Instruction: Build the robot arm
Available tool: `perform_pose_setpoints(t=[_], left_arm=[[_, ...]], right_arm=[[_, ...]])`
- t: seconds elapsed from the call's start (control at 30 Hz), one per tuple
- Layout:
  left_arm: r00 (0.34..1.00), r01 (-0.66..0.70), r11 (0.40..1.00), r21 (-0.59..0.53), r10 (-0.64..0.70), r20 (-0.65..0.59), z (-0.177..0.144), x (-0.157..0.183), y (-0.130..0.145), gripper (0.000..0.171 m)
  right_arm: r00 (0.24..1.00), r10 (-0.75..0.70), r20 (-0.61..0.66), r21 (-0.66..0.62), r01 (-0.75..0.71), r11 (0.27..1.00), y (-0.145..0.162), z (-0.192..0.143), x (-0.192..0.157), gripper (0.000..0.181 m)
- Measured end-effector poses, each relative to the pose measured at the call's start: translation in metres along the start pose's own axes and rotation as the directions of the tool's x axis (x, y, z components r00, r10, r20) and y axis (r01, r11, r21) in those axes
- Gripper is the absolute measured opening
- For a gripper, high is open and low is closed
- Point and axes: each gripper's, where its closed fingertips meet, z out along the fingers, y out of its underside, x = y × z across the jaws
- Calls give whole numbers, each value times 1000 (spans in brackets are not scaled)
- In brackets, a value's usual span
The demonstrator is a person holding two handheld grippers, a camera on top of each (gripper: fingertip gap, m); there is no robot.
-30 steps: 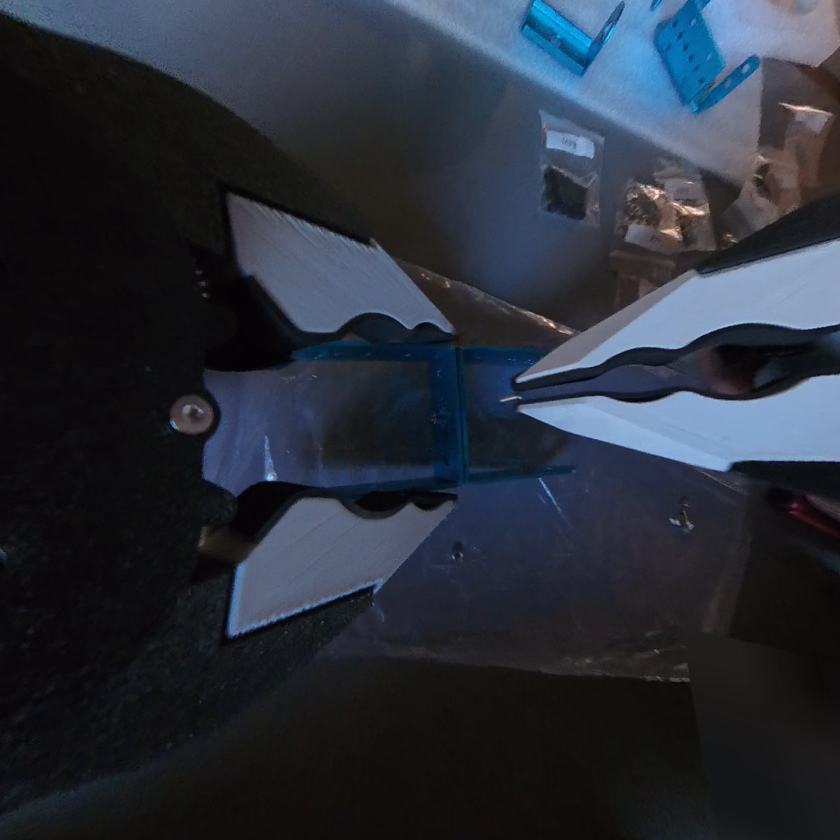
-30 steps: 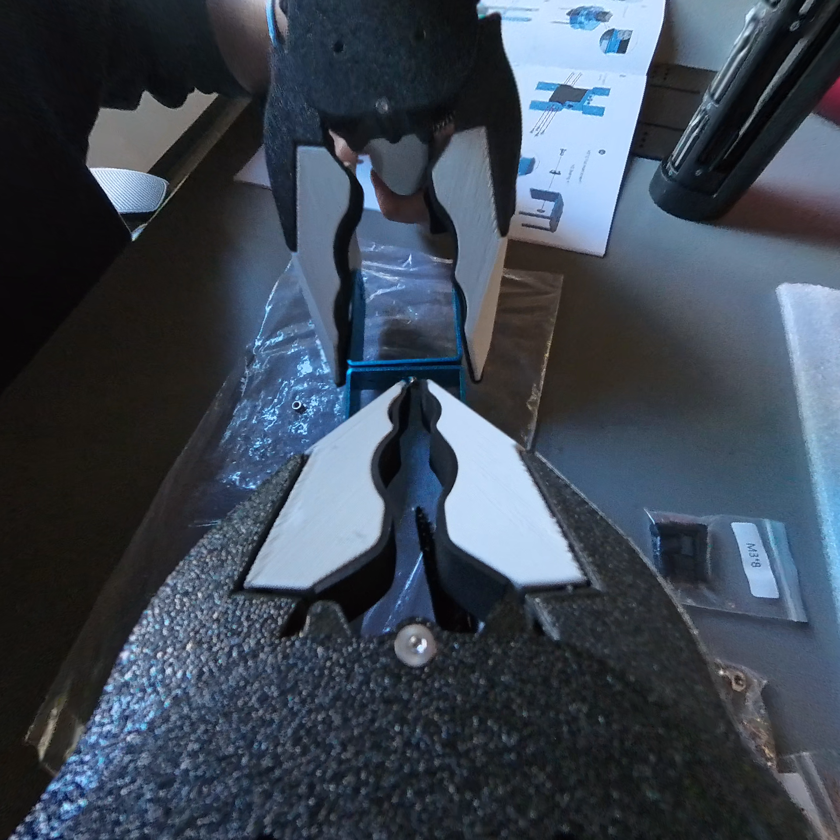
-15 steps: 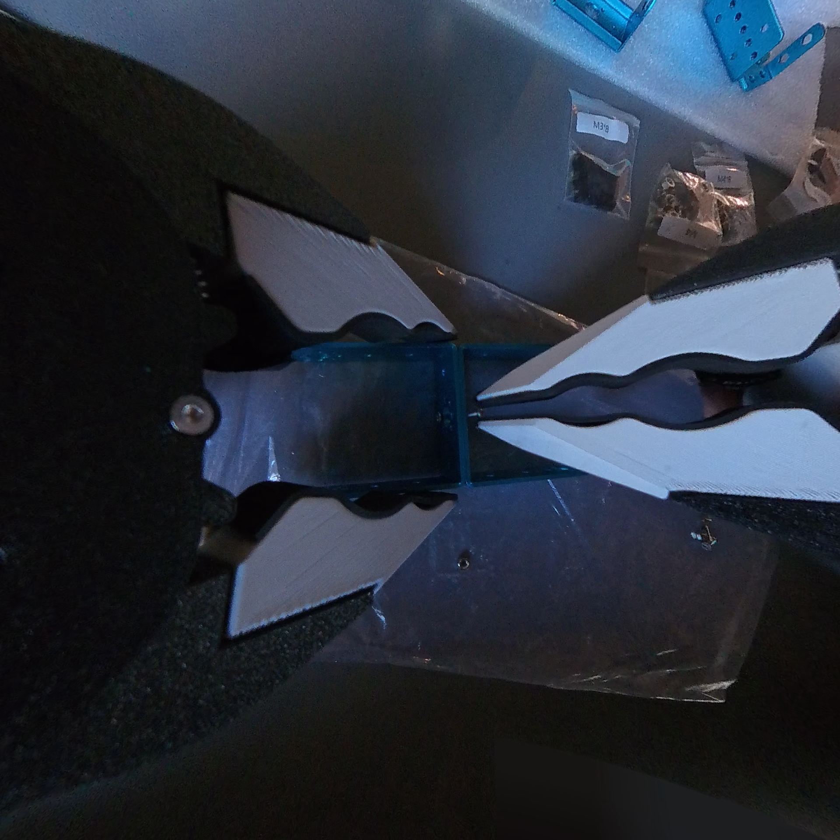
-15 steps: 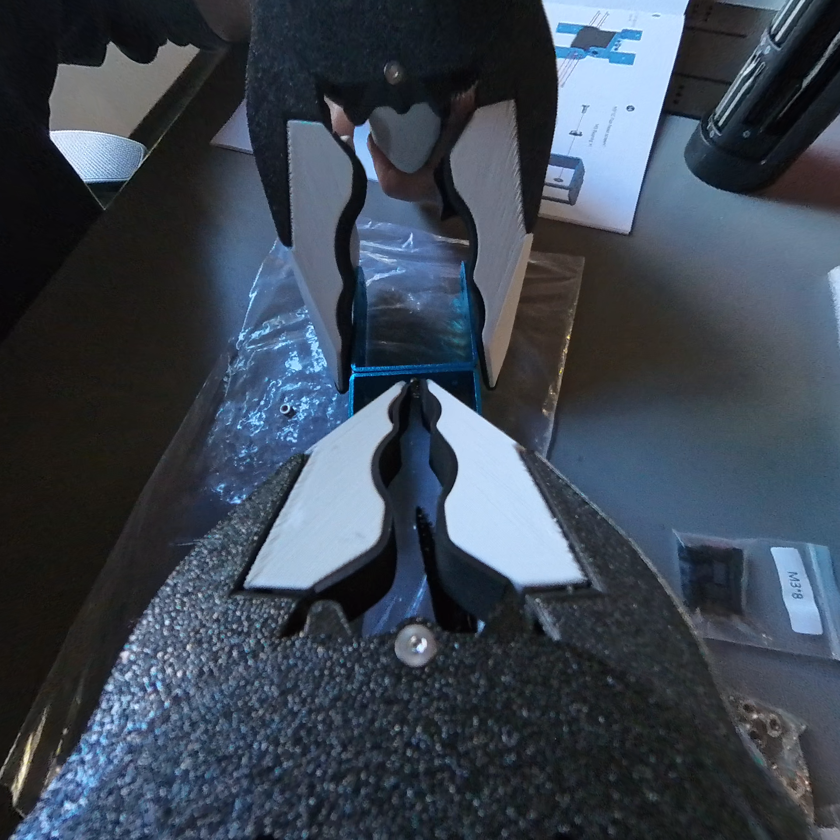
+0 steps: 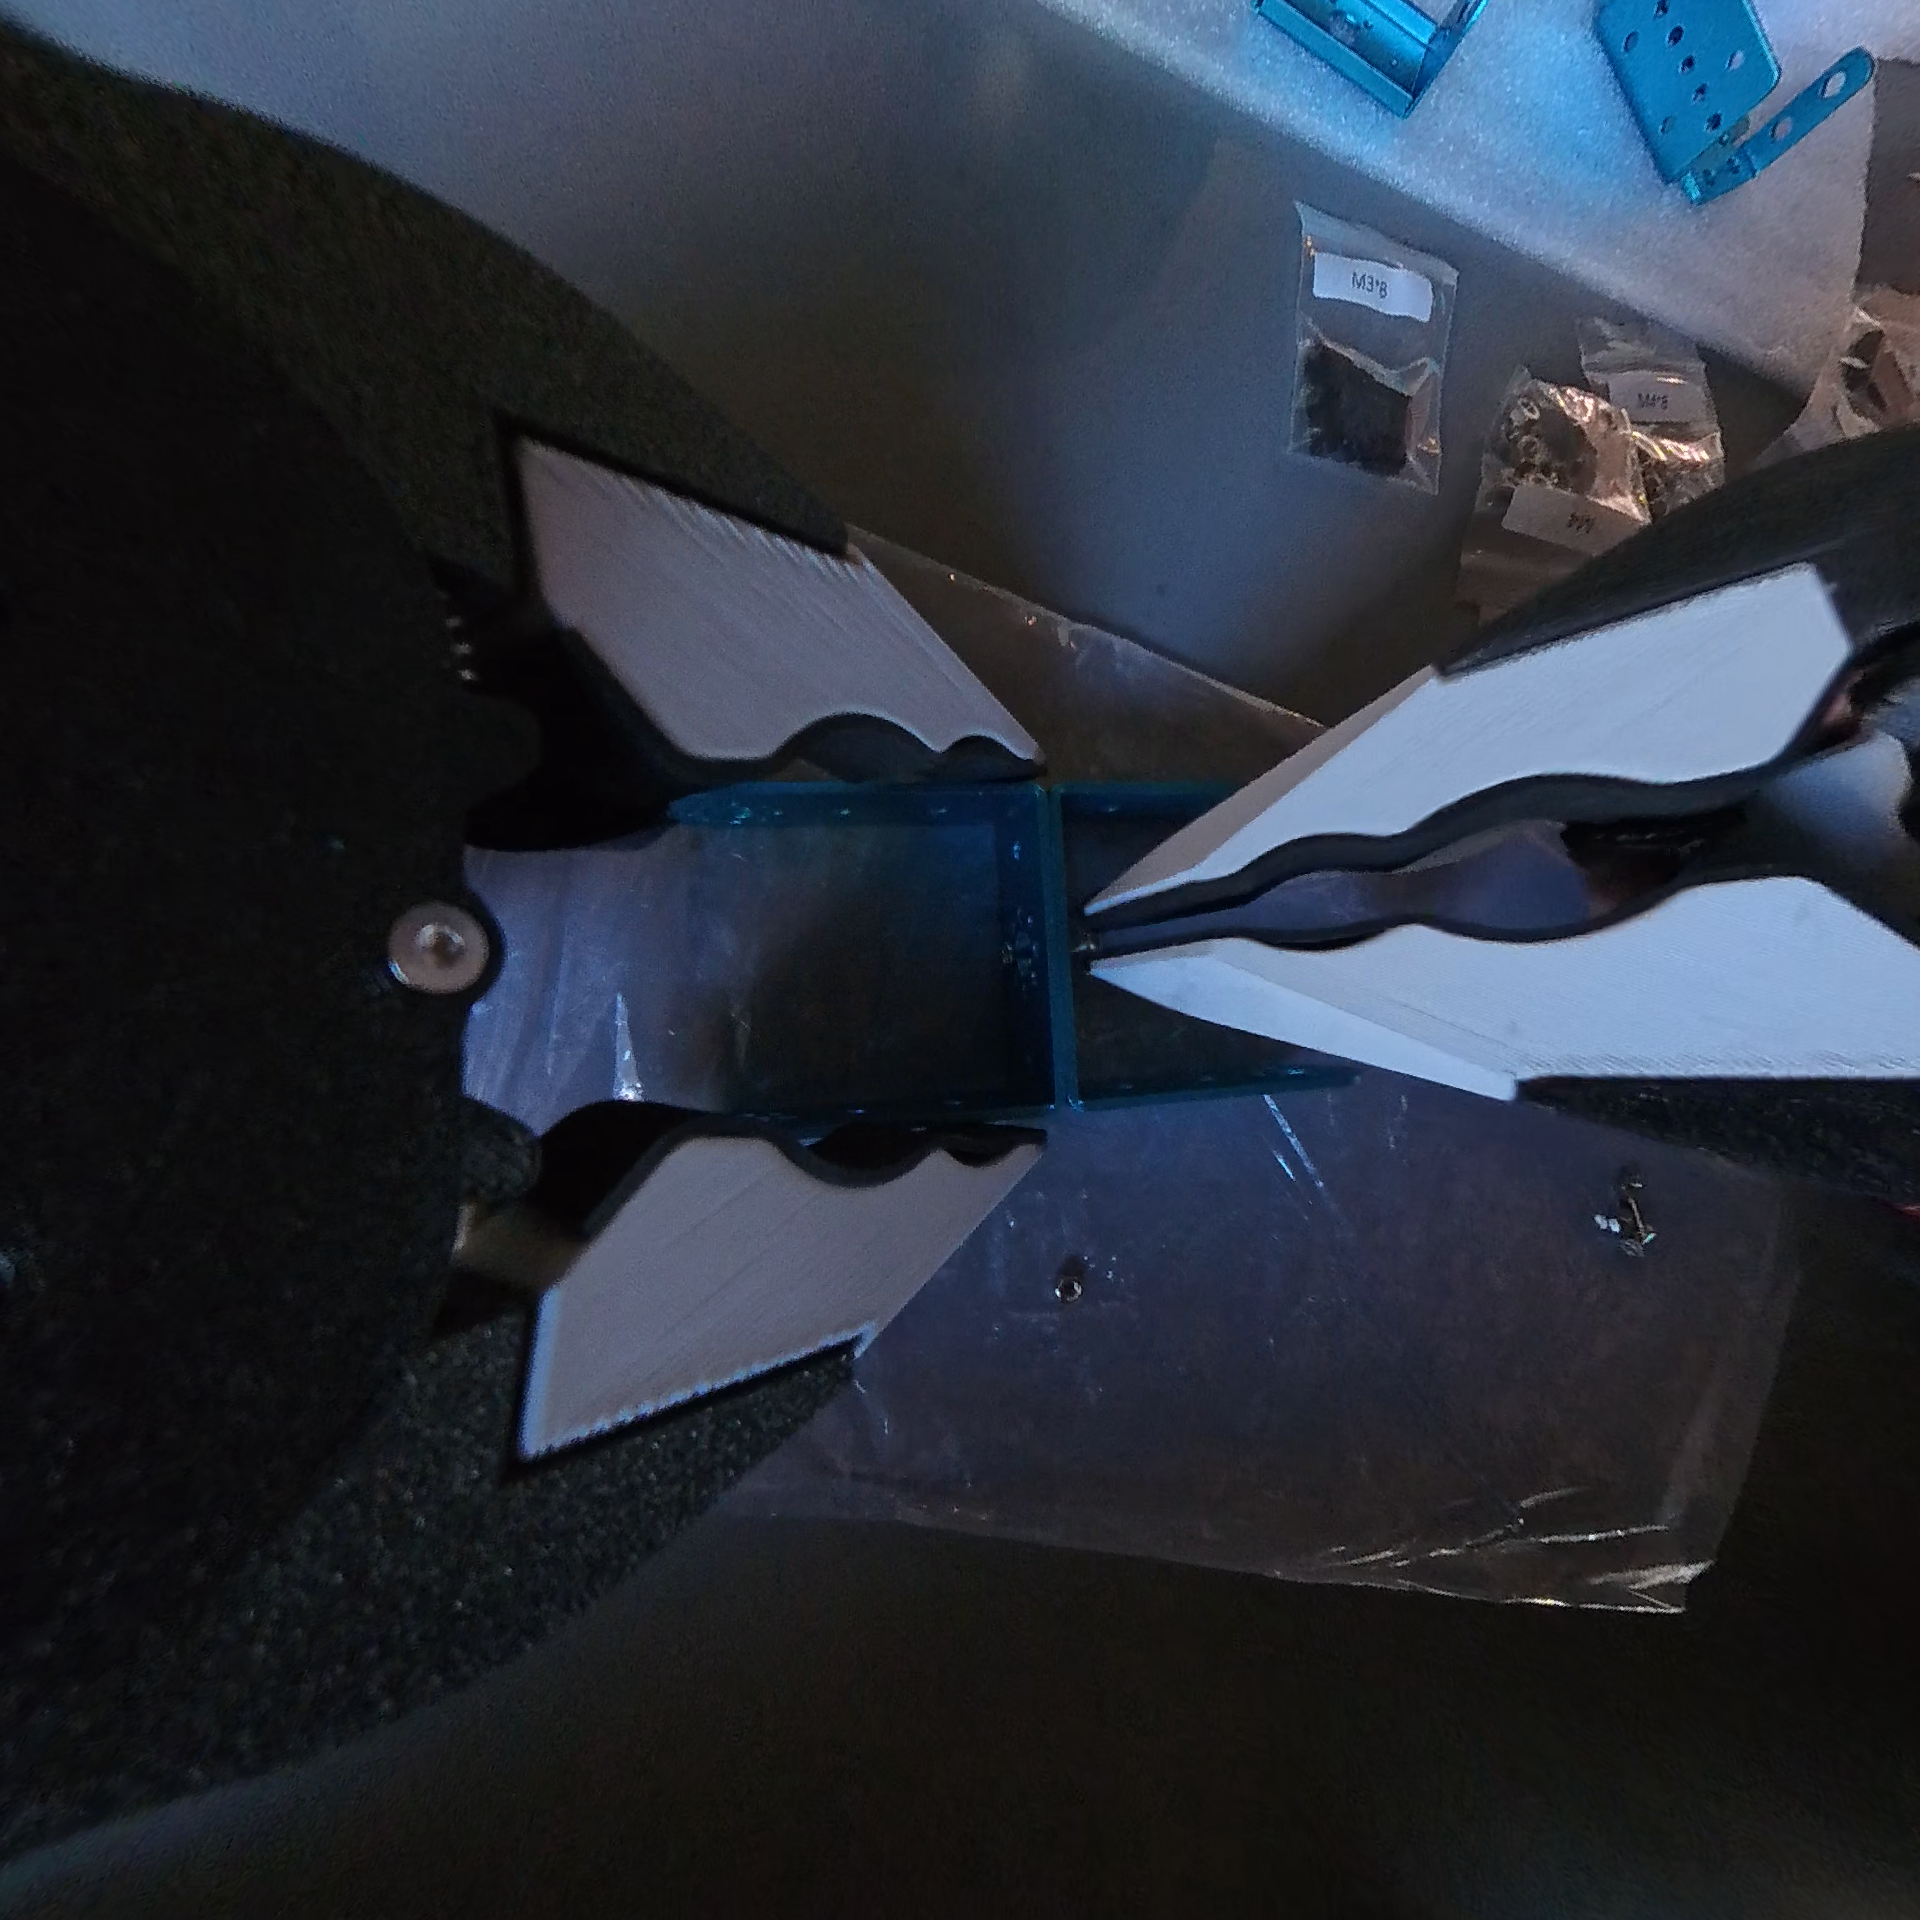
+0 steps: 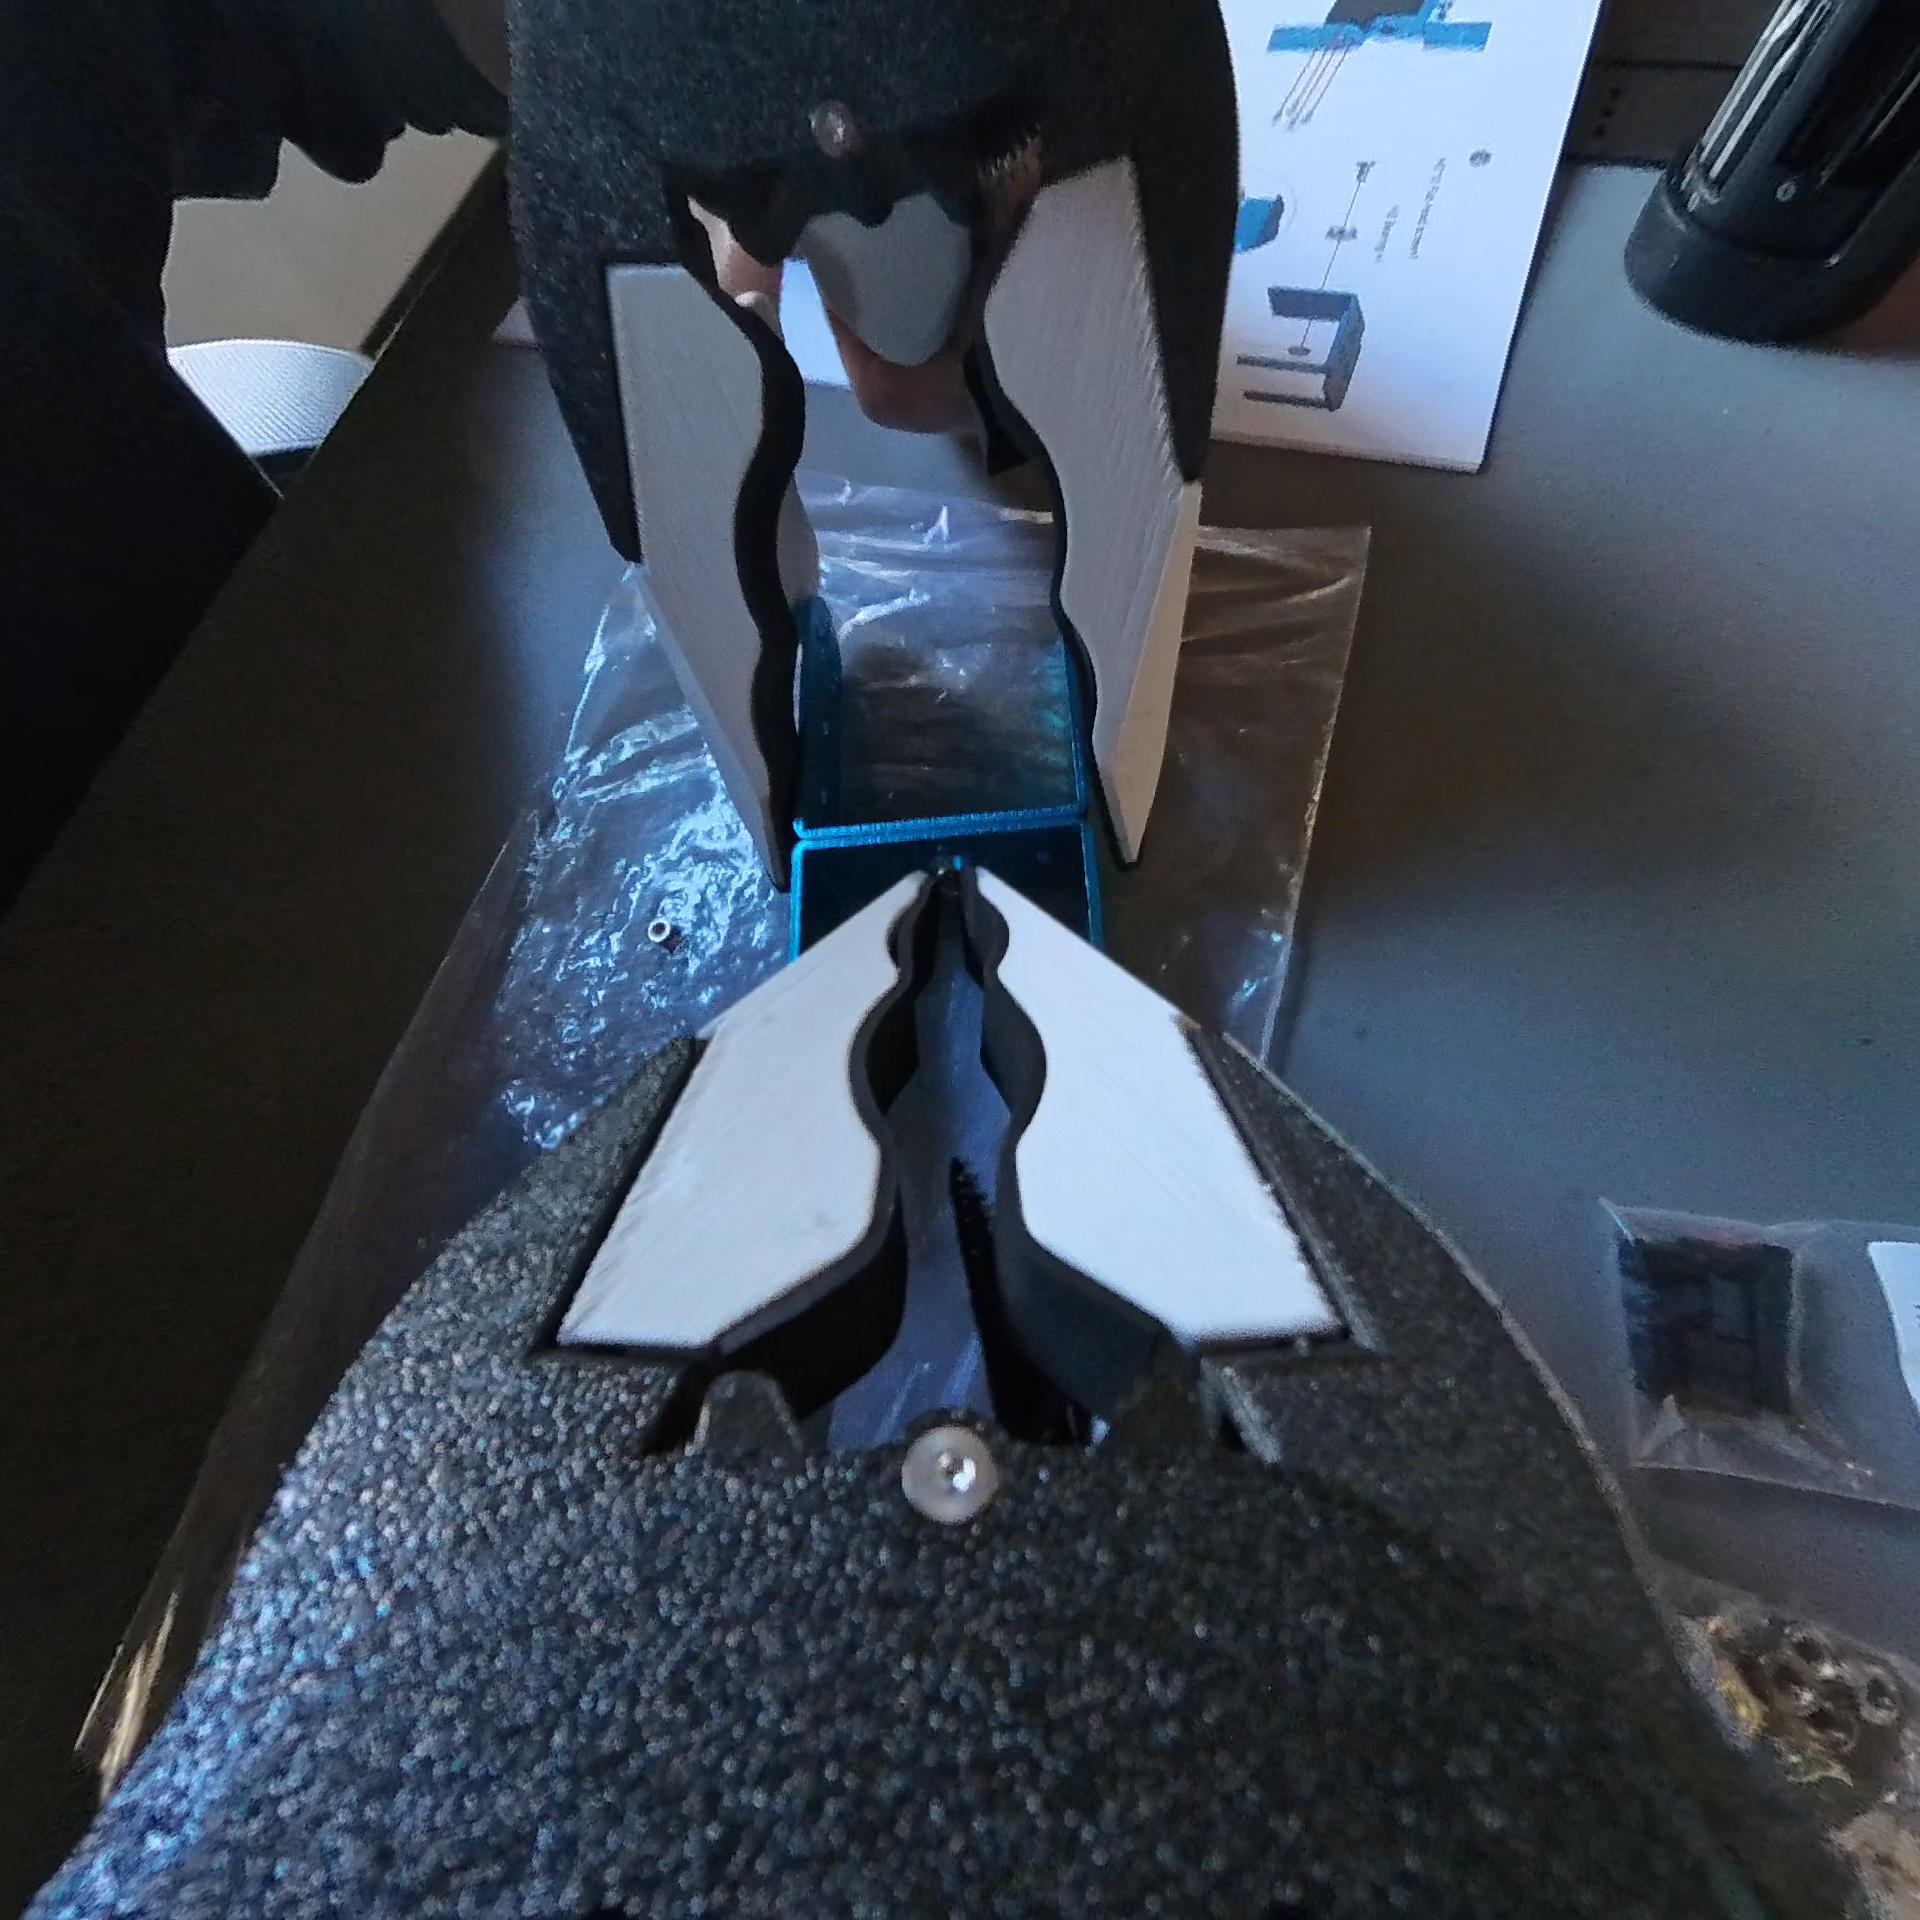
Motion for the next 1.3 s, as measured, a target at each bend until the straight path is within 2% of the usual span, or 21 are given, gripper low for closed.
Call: perform_pose_setpoints(t=[0.13,0.5,0.8,1.03,1.23,1.3], left_arm=[[1000,0,1000,0,0,0,0,0,0,66],[1000,1,1000,2,-1,-4,0,0,0,67],[1000,-1,1000,3,1,-4,0,0,0,66],[1000,-2,1000,4,3,-6,-1,1,1,67],[1000,-3,1000,5,3,-10,-1,1,1,66],[1000,-3,1000,5,3,-11,-1,1,1,66]], right_arm=[[1000,12,28,-38,-11,999,5,6,-5,3],[1000,10,12,16,-10,1000,0,-5,1,3],[986,-156,-66,-238,136,962,30,-14,9,2],[995,-101,-23,-240,92,966,34,-17,7,0],[984,-177,-29,-238,165,957,34,-18,6,0],[987,-162,9,-242,159,957,35,-19,0,0]])
